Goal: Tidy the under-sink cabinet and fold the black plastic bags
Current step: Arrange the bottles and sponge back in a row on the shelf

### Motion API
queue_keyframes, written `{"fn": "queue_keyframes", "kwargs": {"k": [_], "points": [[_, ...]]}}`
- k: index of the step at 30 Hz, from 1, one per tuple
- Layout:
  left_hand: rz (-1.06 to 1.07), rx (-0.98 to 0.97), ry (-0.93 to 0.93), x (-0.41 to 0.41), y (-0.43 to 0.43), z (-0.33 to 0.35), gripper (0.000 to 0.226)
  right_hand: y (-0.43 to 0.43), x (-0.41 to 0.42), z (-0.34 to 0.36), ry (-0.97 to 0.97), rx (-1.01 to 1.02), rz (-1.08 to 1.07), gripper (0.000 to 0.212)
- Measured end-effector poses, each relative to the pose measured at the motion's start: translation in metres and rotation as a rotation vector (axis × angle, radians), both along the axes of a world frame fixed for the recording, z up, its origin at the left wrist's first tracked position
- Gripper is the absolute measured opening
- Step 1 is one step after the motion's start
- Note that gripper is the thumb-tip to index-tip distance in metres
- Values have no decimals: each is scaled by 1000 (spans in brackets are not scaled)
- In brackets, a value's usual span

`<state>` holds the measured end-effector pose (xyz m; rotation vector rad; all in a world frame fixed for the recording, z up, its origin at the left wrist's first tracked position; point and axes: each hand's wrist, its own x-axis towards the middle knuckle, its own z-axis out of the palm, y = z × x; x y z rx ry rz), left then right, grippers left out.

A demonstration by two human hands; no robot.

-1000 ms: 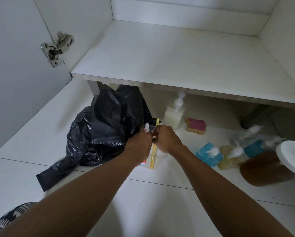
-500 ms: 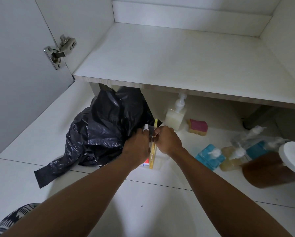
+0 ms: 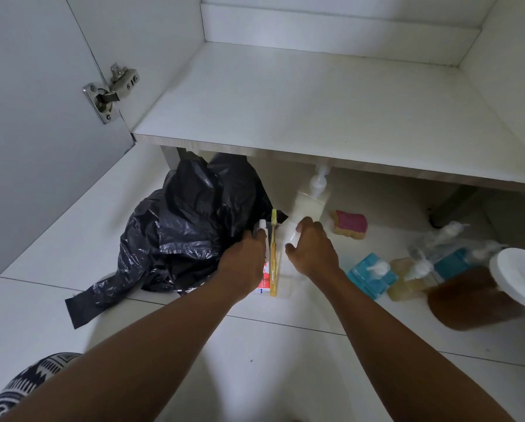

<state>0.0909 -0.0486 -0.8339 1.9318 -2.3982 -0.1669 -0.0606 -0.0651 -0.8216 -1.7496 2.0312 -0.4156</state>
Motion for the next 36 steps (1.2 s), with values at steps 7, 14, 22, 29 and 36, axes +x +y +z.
{"fn": "queue_keyframes", "kwargs": {"k": [7, 14, 22, 29, 36], "points": [[-16, 37, -18, -11, 10, 17, 68, 19, -14, 10, -46, 184, -9, 58], [-20, 56, 123, -24, 14, 86, 71, 24, -32, 70, -87, 128, 19, 51], [80, -119, 234, -4, -20, 199, 30, -14, -22, 208, -111, -69, 152, 38], [280, -214, 459, 58, -30, 344, 56, -29, 28, 353, -191, -260, 341, 31], [461, -407, 561, 135, 32, 471, 59, -4, 100, 464, -279, -420, 531, 23]]}}
